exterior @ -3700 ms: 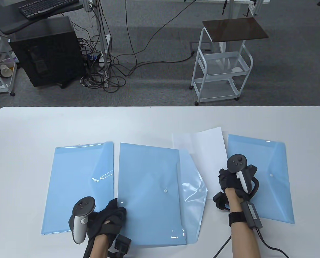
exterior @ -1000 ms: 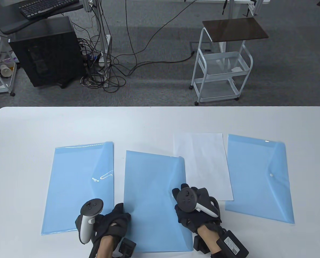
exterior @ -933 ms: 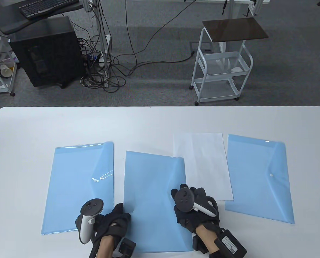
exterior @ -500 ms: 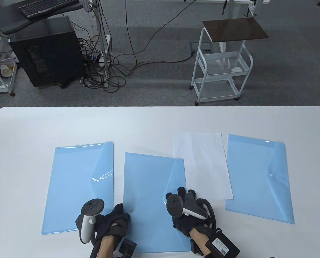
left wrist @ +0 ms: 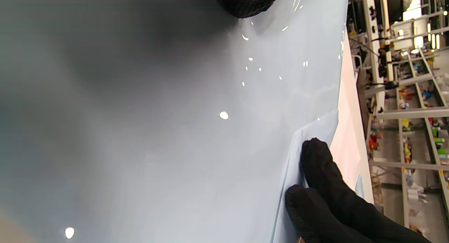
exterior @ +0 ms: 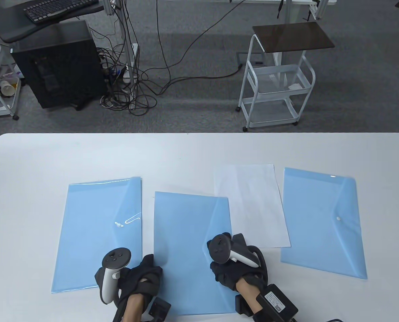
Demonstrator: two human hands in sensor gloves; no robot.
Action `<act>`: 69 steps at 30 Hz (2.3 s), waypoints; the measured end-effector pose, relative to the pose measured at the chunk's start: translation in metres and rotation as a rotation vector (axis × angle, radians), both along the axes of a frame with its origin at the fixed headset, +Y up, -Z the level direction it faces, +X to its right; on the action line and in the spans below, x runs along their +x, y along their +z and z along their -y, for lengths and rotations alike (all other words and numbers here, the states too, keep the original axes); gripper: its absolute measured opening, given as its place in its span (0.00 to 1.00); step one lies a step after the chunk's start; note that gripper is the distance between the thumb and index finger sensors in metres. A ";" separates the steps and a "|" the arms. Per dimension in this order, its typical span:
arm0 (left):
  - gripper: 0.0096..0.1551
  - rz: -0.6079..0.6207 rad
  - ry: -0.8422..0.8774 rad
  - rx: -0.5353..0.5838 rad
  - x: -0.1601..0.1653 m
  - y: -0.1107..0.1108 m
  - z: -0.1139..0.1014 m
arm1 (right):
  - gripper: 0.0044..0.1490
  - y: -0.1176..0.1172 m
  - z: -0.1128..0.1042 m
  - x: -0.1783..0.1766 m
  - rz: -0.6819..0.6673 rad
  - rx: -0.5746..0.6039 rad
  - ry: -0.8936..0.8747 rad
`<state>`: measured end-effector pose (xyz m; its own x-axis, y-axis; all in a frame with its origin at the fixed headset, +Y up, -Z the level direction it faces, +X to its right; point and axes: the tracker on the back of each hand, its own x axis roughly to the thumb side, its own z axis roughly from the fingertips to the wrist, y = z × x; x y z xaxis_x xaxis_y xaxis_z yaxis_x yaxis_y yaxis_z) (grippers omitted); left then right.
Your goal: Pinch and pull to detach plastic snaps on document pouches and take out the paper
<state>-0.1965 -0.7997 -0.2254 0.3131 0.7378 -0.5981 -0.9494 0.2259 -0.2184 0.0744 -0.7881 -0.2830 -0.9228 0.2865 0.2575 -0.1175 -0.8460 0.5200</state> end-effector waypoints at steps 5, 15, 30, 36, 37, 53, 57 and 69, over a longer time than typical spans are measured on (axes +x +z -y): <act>0.29 0.000 -0.008 0.002 0.001 0.000 -0.001 | 0.46 0.000 -0.021 0.019 0.057 0.114 -0.061; 0.29 0.014 -0.021 0.009 0.001 -0.001 -0.002 | 0.50 0.012 -0.055 0.084 0.220 0.230 -0.166; 0.28 0.001 0.073 0.064 0.000 0.001 -0.010 | 0.57 0.027 -0.039 0.135 0.346 0.373 -0.261; 0.28 -0.013 0.112 0.130 -0.007 0.000 -0.027 | 0.57 0.028 -0.045 0.142 0.365 0.386 -0.320; 0.28 -0.021 0.106 0.144 -0.010 -0.002 -0.032 | 0.57 0.028 -0.046 0.143 0.366 0.385 -0.329; 0.27 -0.184 -0.058 0.222 -0.059 -0.059 -0.058 | 0.56 0.031 -0.049 0.149 0.375 0.386 -0.386; 0.27 -0.196 -0.072 0.217 -0.060 -0.078 -0.054 | 0.56 0.030 -0.049 0.149 0.373 0.380 -0.390; 0.27 -0.206 -0.186 0.159 -0.056 -0.117 -0.030 | 0.56 0.035 -0.051 0.144 0.349 0.366 -0.398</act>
<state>-0.2524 -0.7693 -0.3427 0.3357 0.7687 -0.5445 -0.9091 0.4158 0.0266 0.2179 -0.7368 -0.2477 -0.8112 0.5749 0.1071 -0.5692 -0.8182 0.0804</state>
